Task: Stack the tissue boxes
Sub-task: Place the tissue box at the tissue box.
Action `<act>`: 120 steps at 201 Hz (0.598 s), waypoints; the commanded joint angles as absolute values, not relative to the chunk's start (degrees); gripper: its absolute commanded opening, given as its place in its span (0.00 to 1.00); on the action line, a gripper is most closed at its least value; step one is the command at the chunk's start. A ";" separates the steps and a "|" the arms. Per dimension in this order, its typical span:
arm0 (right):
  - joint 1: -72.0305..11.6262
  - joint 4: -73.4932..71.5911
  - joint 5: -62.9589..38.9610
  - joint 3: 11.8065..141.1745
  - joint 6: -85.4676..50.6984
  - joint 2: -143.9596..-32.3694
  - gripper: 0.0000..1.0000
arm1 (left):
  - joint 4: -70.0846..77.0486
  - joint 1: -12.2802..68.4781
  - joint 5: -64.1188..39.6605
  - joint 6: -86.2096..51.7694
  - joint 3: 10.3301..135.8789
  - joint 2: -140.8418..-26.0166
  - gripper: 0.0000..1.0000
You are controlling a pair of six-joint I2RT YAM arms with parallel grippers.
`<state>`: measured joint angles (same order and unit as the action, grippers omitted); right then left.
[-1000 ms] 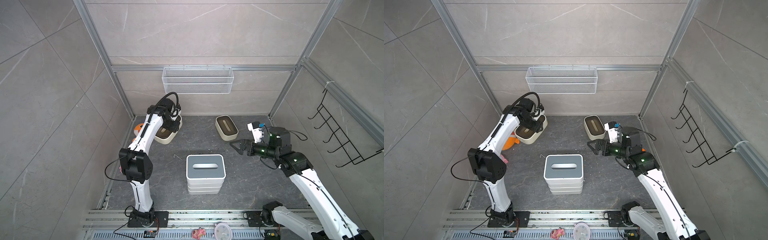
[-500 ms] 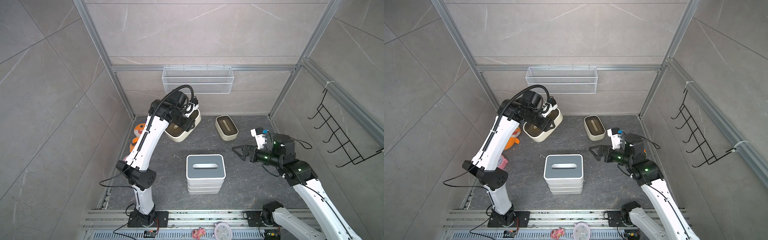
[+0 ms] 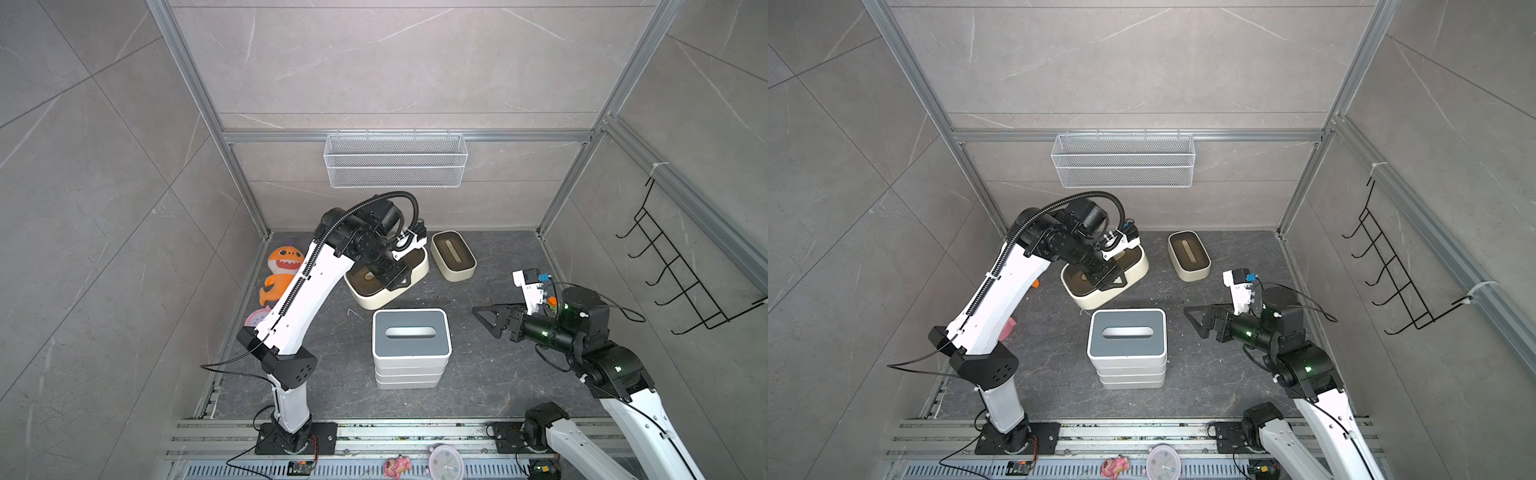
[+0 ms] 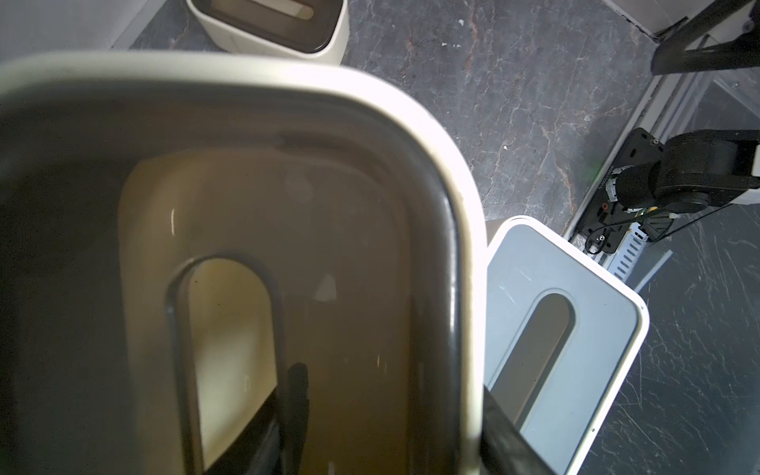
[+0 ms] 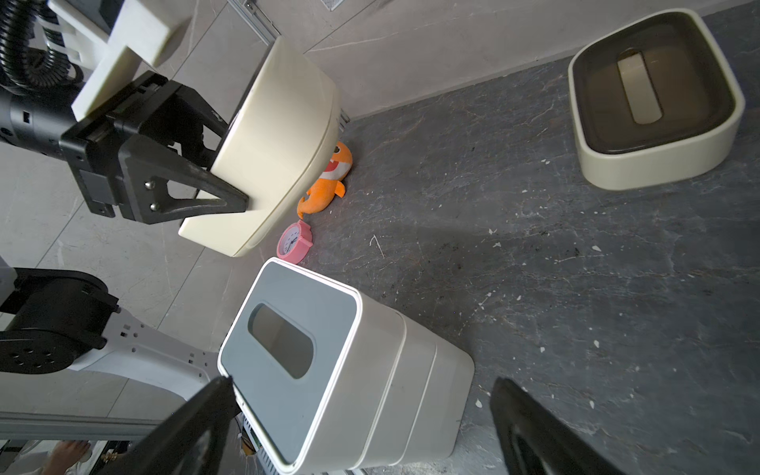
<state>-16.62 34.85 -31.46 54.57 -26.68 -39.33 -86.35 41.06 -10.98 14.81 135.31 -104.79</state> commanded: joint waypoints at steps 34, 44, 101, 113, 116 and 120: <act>-16.60 32.09 -34.98 52.52 -28.20 -35.32 0.99 | -89.65 46.26 -15.46 21.46 135.24 -98.78 0.45; -16.56 31.92 -35.08 52.39 -28.47 -34.54 1.00 | -90.74 47.08 -16.26 22.28 135.48 -99.04 0.45; -16.56 35.20 -39.93 53.32 -26.10 -31.45 0.99 | -95.87 52.51 -15.90 23.02 136.22 -100.56 0.45; -16.56 35.24 -41.95 53.43 -26.10 -31.25 0.99 | -96.15 53.19 -14.94 22.86 135.85 -100.38 0.45; -16.55 35.20 -42.33 53.50 -26.03 -31.21 1.00 | -96.22 53.25 -14.77 22.79 135.73 -100.29 0.45; -16.54 35.30 -42.71 53.57 -25.98 -31.23 0.99 | -96.32 53.39 -14.59 22.67 135.63 -100.28 0.45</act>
<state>-16.62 34.04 -38.09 52.86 -27.22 -31.81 -86.43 52.34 -15.79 21.43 135.04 -101.14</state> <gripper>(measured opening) 0.995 0.525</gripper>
